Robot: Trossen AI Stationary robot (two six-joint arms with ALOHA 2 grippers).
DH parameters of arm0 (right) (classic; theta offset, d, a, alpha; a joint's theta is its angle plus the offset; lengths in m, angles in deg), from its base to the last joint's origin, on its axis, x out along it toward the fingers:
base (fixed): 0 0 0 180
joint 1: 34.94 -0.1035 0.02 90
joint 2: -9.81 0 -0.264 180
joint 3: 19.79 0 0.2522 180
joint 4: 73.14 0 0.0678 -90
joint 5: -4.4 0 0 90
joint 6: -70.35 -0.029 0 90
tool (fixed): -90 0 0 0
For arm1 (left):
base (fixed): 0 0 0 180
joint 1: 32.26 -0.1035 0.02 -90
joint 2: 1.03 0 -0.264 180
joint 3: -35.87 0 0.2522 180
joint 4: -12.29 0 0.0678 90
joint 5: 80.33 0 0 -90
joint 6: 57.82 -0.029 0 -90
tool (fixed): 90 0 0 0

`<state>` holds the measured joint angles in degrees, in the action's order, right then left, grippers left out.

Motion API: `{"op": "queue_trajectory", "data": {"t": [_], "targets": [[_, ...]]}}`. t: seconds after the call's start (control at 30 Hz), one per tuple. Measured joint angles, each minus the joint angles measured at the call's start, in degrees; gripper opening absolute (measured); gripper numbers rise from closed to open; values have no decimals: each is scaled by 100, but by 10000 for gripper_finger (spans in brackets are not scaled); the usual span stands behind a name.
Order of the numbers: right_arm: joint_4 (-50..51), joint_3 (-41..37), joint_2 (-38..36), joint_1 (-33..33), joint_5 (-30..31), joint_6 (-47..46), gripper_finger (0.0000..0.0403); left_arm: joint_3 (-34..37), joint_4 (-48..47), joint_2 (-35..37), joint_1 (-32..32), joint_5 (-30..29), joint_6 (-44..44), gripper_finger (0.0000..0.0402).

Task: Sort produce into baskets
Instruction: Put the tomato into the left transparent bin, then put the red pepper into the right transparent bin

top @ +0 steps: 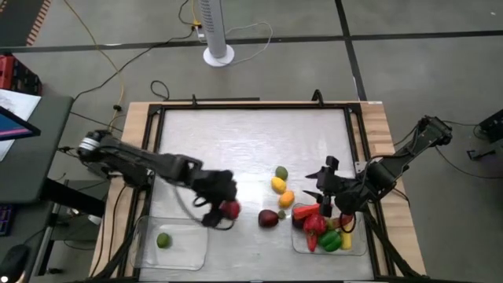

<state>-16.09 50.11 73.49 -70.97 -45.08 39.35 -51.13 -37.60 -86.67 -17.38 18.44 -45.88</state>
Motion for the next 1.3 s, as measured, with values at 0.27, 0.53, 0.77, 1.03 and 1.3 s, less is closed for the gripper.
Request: {"op": "queue_trajectory", "data": {"t": [0.27, 0.53, 0.77, 1.03, 1.3], "targets": [[-676, -111, 3, -91, 628, 131, 249, -4, -851, 616, 1193, -148, 1719, 246], [-1342, -413, 9, -125, 622, 422, 249, 149, -1724, 414, 2314, -1074, 3780, 272], [-1376, -413, 9, -124, 618, 433, 249, 149, -2361, 139, 2500, -1242, 4841, 325], [-1377, -413, 9, -188, 607, 448, 249, 149, -2438, 115, 1991, -1446, 4335, 355], [-1373, -413, 9, -188, 608, 428, 249, 146, -2457, 118, 970, -2396, 4064, 352]]}}
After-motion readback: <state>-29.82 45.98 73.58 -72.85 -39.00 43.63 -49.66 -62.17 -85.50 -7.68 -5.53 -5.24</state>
